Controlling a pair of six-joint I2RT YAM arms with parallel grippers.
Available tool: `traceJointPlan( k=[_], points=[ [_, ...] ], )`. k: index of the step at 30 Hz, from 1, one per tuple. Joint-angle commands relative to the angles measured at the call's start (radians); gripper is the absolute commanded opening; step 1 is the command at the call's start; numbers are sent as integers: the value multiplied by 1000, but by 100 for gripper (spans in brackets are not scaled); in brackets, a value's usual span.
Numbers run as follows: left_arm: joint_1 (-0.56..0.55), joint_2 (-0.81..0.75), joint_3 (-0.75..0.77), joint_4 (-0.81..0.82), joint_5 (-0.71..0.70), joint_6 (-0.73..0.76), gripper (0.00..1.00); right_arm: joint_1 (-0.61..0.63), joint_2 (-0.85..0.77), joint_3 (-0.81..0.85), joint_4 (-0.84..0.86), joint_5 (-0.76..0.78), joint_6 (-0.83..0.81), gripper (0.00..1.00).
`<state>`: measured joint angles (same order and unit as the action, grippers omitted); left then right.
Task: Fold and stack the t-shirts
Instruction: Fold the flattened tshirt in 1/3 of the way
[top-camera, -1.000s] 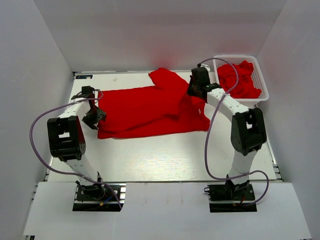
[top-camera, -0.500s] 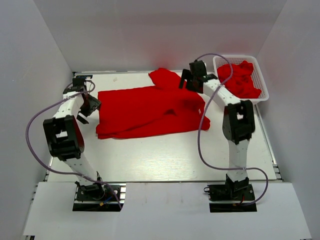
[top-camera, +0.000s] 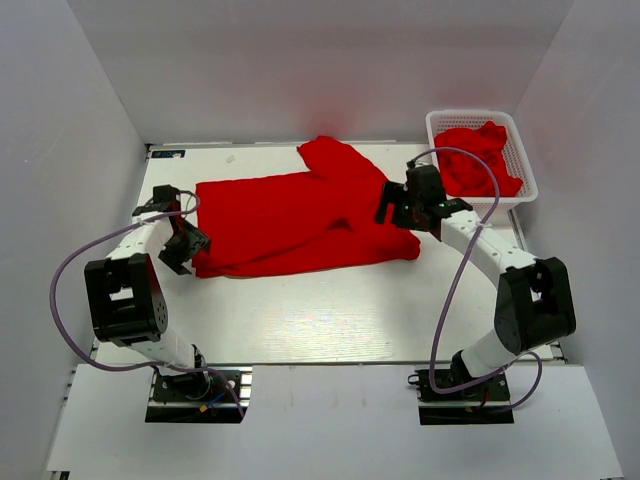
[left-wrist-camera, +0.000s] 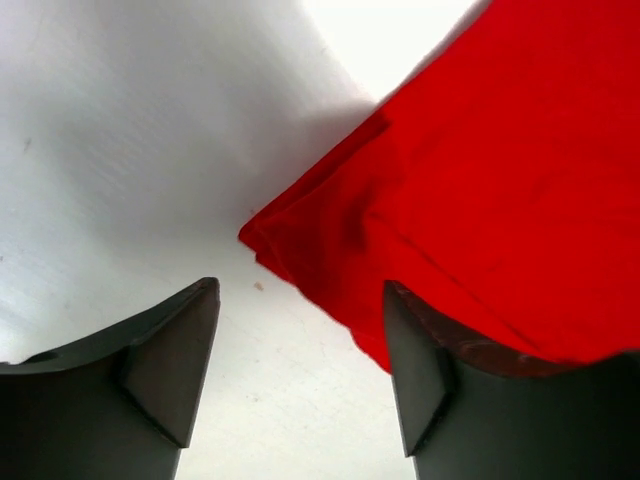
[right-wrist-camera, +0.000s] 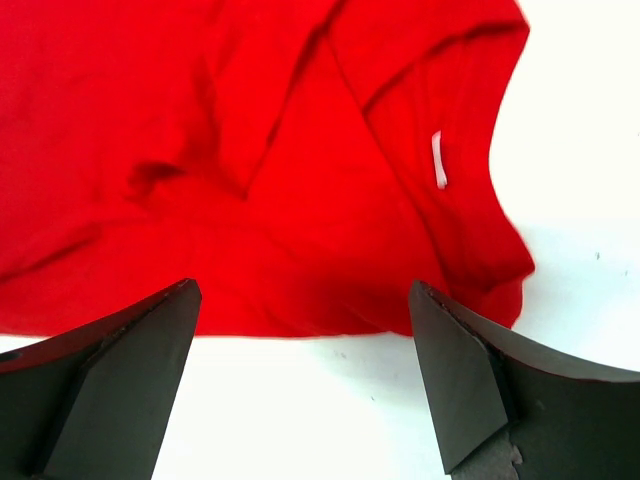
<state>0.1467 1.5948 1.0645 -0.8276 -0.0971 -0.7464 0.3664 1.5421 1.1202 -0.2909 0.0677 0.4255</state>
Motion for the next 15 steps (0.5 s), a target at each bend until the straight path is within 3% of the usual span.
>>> traceJointPlan(
  k=[1,6,15],
  points=[
    [-4,-39,-6,73,23,9,74,-3,-36,-23,29,-29,-28,90],
    [-4,-25,-15,82,-6,-4,59,-1,-46,-34,29,-42,-34,90],
    [-4,16,-37,99,-6,-4,54,-3,-45,-22,18,-25,-39,90]
  ],
)
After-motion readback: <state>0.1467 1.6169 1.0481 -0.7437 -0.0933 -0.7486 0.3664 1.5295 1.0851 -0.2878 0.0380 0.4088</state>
